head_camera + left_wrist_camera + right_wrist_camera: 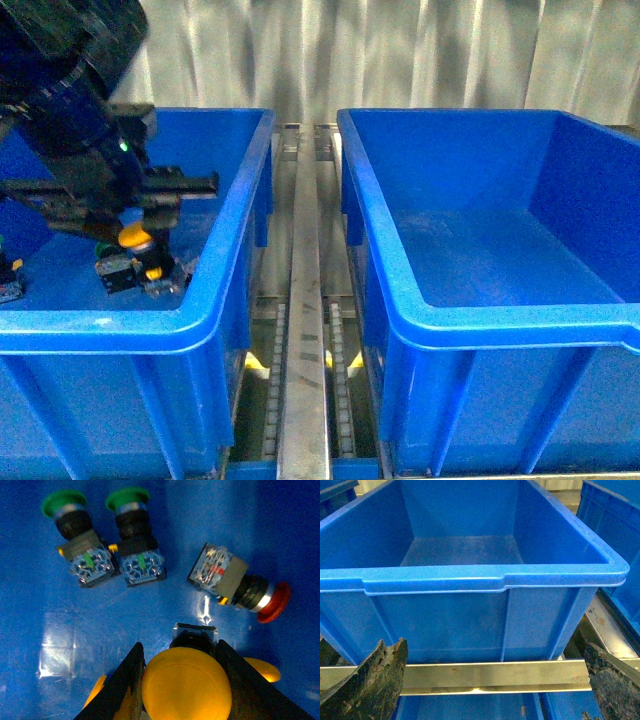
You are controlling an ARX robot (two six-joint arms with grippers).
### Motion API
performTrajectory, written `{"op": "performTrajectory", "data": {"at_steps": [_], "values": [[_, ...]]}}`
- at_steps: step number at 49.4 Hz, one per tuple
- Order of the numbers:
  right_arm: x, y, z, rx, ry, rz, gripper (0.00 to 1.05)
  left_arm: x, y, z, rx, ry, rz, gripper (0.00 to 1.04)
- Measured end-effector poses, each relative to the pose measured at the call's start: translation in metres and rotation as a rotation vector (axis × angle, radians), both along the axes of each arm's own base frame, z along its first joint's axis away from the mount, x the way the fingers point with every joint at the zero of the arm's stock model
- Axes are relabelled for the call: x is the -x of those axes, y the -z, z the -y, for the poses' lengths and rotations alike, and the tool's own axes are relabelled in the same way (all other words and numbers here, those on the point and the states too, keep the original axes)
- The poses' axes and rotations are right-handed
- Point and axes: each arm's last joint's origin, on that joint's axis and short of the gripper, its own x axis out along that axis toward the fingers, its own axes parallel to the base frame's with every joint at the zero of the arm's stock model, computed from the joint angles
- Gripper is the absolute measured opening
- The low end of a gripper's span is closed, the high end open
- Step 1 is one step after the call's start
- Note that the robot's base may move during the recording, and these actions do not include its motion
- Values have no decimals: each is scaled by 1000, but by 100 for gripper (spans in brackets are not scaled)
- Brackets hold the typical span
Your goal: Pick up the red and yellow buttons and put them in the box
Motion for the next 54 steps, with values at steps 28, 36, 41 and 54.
{"op": "performTrajectory", "data": {"at_steps": [28, 36, 41, 54], "values": [[0, 0, 0, 0, 0, 0, 102, 83, -58, -16, 512, 475, 606, 34], [0, 0, 0, 0, 0, 0, 102, 87, -54, 23, 684, 635, 658, 34], [0, 0, 0, 0, 0, 0, 102, 88, -54, 41, 774, 682, 691, 34], [0, 0, 0, 0, 0, 0, 102, 92, -39, 99, 1030, 845, 605, 34]]}}
